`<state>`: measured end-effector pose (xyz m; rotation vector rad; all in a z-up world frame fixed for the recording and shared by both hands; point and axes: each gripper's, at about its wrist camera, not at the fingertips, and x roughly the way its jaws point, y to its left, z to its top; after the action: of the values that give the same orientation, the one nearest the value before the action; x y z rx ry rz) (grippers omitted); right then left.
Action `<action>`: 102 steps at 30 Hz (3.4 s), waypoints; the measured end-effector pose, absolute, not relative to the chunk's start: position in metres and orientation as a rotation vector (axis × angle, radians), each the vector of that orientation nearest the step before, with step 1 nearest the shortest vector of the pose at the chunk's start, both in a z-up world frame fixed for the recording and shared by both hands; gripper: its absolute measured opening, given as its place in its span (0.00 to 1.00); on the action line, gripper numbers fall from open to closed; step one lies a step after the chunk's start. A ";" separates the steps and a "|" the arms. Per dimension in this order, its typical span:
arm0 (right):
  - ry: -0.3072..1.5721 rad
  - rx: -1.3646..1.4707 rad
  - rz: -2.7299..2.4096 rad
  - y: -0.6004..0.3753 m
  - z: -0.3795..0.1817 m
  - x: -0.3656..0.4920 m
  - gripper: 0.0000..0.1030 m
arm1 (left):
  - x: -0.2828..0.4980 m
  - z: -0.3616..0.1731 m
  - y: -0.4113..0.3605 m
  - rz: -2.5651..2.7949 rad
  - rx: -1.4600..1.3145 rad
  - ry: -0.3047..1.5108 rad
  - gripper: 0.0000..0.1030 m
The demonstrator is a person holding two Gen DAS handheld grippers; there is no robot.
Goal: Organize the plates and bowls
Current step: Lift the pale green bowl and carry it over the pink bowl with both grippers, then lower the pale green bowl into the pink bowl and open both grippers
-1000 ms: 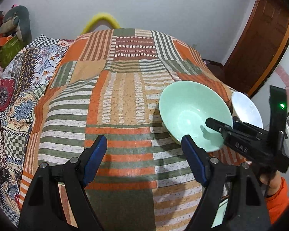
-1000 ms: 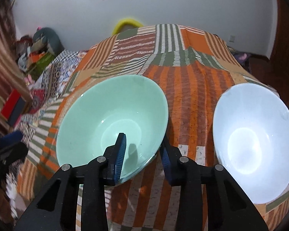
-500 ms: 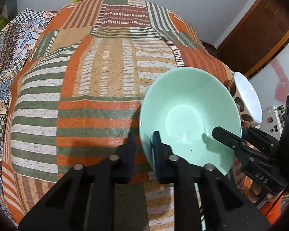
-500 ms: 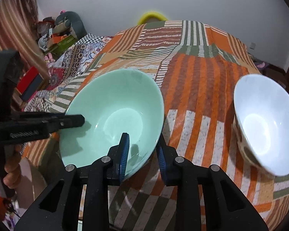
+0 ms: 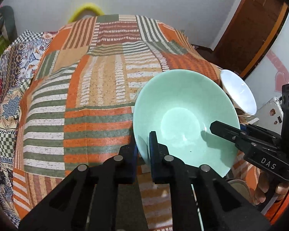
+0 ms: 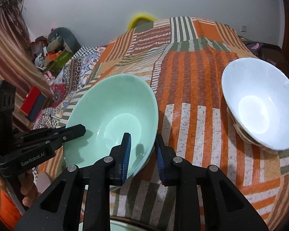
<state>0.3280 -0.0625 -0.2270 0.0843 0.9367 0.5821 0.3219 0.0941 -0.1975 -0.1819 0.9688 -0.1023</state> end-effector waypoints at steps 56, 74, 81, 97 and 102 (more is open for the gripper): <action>0.832 0.061 0.734 -0.004 -0.195 0.166 0.23 | 0.087 -0.138 0.143 0.047 -0.278 0.821 0.10; 0.985 0.020 0.742 0.022 -0.242 0.169 0.25 | 0.101 -0.195 0.161 0.118 -0.276 0.946 0.10; 1.013 0.009 0.750 0.025 -0.251 0.165 0.25 | 0.101 -0.210 0.167 0.126 -0.303 0.988 0.10; 0.981 -0.083 0.729 0.036 -0.256 0.160 0.25 | 0.105 -0.228 0.171 0.185 -0.300 1.029 0.11; 0.970 -0.091 0.722 0.031 -0.252 0.164 0.25 | 0.108 -0.236 0.172 0.175 -0.319 1.051 0.11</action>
<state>0.1644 0.0308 -0.2522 -0.0906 0.9705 0.7218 0.1079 0.1721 -0.2362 -0.3192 1.0508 0.1752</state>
